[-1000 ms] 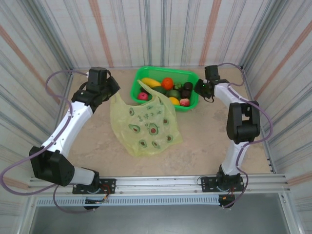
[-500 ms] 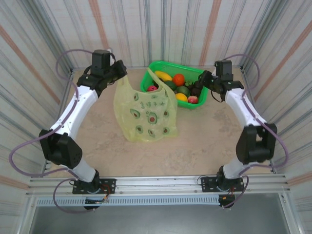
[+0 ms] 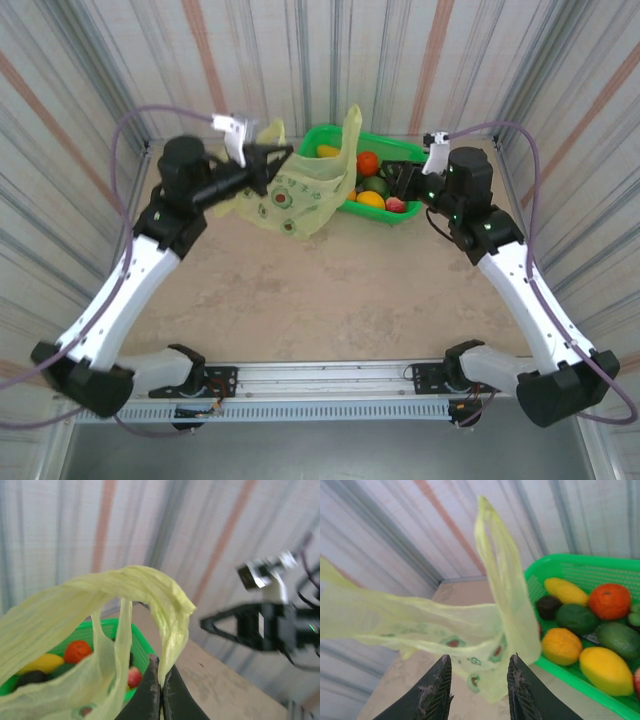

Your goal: Place the fake fruits into the plastic bag and tie a complex knot

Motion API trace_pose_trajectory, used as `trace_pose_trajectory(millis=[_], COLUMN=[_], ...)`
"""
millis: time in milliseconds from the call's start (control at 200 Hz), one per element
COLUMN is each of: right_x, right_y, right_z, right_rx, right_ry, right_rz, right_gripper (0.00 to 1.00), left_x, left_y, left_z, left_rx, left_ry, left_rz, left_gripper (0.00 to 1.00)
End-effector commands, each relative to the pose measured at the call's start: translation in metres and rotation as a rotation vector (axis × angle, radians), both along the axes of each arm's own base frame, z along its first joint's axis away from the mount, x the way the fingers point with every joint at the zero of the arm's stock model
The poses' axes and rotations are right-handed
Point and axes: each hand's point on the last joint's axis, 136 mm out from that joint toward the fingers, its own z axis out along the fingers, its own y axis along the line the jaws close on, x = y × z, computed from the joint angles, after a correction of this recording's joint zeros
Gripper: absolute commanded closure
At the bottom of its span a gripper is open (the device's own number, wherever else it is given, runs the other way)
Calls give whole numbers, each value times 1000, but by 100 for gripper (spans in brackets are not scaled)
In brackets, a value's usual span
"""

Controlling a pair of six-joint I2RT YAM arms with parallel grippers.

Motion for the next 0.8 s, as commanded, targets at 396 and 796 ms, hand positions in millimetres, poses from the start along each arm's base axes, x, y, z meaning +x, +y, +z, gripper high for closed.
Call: trace_pose_trajectory(millis=[396, 796], right_x=[-88, -97], right_y=[66, 134], right_z=[-37, -127], right_rx=[-251, -400], right_ry=[5, 174], right_rz=[264, 549], right_gripper=[72, 28], left_x=[-109, -116], left_y=[14, 10], left_z=[-128, -130], left_rx=[90, 115], left_ry=[104, 111], left_rz=[-189, -238], left_gripper=[100, 100])
